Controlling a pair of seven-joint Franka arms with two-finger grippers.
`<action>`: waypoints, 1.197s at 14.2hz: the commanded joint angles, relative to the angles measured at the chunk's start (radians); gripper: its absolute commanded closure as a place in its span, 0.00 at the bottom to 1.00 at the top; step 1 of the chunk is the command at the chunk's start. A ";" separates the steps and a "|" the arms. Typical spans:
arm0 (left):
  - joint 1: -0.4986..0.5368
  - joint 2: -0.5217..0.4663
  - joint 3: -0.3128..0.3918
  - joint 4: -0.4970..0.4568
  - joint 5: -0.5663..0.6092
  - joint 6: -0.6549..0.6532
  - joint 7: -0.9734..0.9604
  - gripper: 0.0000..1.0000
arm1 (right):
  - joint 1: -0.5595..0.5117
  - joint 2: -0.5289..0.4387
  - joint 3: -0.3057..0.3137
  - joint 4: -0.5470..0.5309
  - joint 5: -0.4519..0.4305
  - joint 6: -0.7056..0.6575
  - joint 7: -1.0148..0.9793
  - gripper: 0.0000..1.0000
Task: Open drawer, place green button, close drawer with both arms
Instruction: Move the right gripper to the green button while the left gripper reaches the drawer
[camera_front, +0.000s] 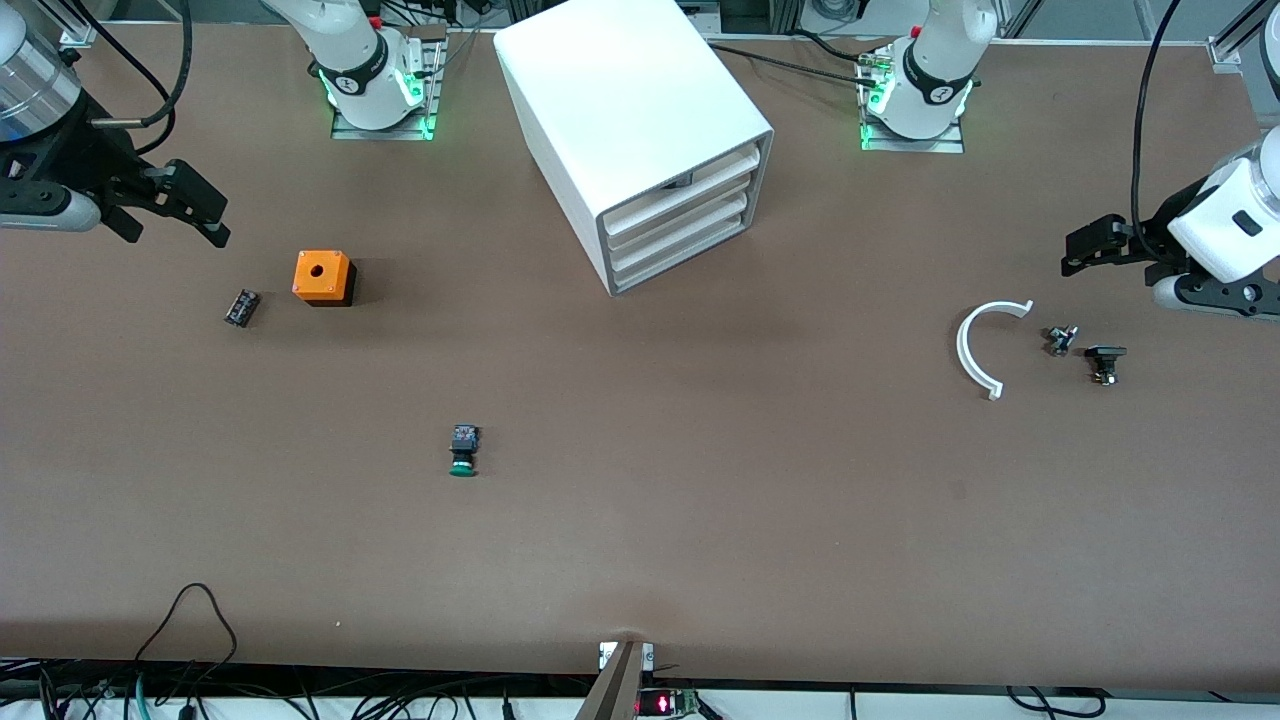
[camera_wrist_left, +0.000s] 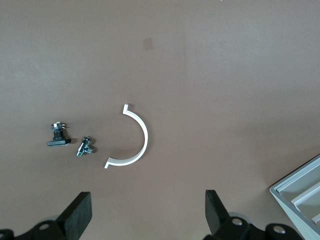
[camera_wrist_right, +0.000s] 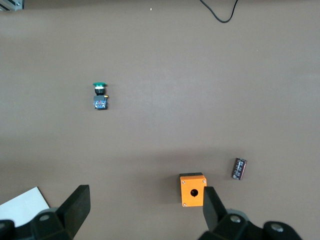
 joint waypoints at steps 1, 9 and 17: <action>-0.008 0.018 -0.004 0.042 -0.005 -0.028 0.016 0.00 | -0.014 -0.018 0.010 -0.002 0.008 -0.025 -0.005 0.00; -0.020 0.018 -0.007 0.042 -0.017 -0.027 0.010 0.00 | -0.014 -0.003 0.010 -0.038 0.011 -0.031 -0.005 0.00; -0.085 0.084 -0.042 0.046 -0.048 -0.218 0.014 0.00 | 0.052 0.226 0.036 -0.032 0.013 0.092 -0.091 0.00</action>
